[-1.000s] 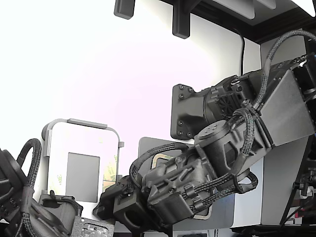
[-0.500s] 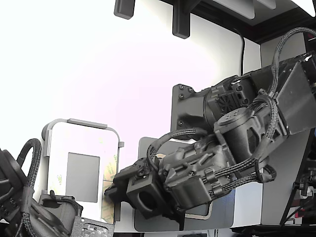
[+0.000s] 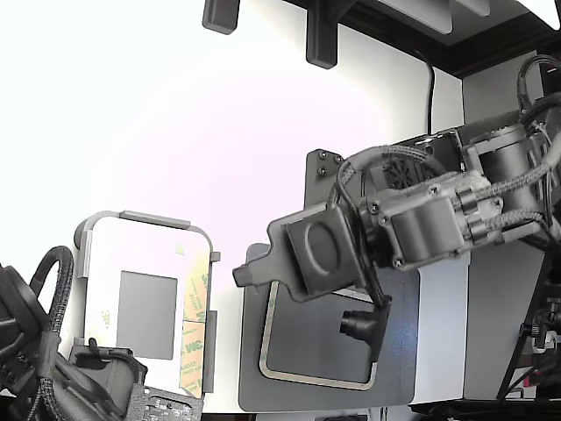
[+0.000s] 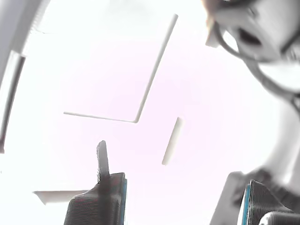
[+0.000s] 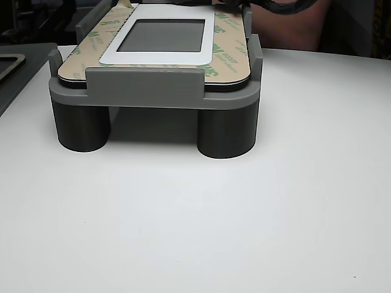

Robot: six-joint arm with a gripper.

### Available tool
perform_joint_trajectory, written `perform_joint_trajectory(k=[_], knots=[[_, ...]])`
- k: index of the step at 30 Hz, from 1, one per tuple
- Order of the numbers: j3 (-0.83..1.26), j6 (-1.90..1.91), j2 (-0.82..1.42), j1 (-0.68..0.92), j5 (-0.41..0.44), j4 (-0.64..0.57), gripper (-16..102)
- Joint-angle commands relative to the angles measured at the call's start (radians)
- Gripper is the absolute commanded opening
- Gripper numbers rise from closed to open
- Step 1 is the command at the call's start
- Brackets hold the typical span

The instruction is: Peel off protective film from adhesive tape.

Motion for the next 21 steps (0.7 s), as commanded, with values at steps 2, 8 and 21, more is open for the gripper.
perform_joint_trajectory(k=[2, 8, 21], knots=[[-0.094, 0.393, 0.023, -0.173, -0.075, 0.060, 93], [0.009, 1.175, 0.169, -0.382, -0.100, -0.097, 99], [0.425, 1.483, 0.580, -0.574, -0.163, -0.129, 100]])
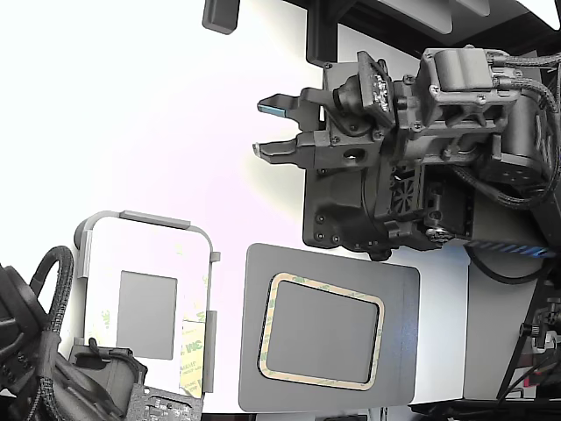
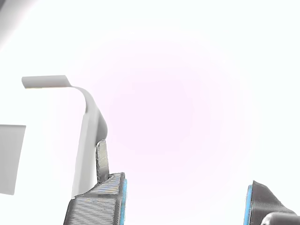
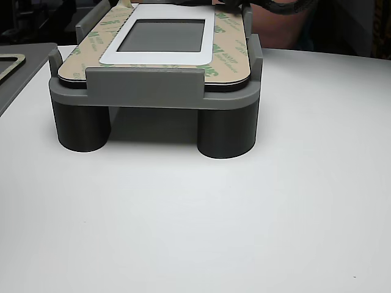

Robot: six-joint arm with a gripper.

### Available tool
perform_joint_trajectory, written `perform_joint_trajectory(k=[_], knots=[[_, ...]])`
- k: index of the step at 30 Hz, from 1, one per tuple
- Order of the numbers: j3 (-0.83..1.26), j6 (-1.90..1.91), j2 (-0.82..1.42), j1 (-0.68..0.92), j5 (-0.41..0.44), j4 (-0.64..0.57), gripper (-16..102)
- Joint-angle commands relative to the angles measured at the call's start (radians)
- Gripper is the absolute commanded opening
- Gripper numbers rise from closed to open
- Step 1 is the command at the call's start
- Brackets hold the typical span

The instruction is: Peel off protective film from adhesive tape.

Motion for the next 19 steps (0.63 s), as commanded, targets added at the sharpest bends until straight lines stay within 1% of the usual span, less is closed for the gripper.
perform_joint_trajectory(k=[1, 2, 3, 4, 5, 8, 9, 19], knots=[[0.080, -0.011, 0.144, -0.021, 0.005, 0.017, 100], [0.135, -0.005, 0.218, -0.026, 0.014, 0.020, 100], [0.161, 0.008, 0.230, -0.037, 0.021, 0.020, 100], [0.160, -0.008, 0.216, -0.038, 0.002, 0.009, 100], [0.161, -0.008, 0.225, -0.034, 0.006, 0.012, 99], [0.163, 0.041, 0.230, -0.034, 0.081, 0.012, 100], [0.163, 0.048, 0.230, -0.034, 0.091, 0.014, 100], [0.163, 0.048, 0.230, -0.034, 0.091, 0.012, 100]])
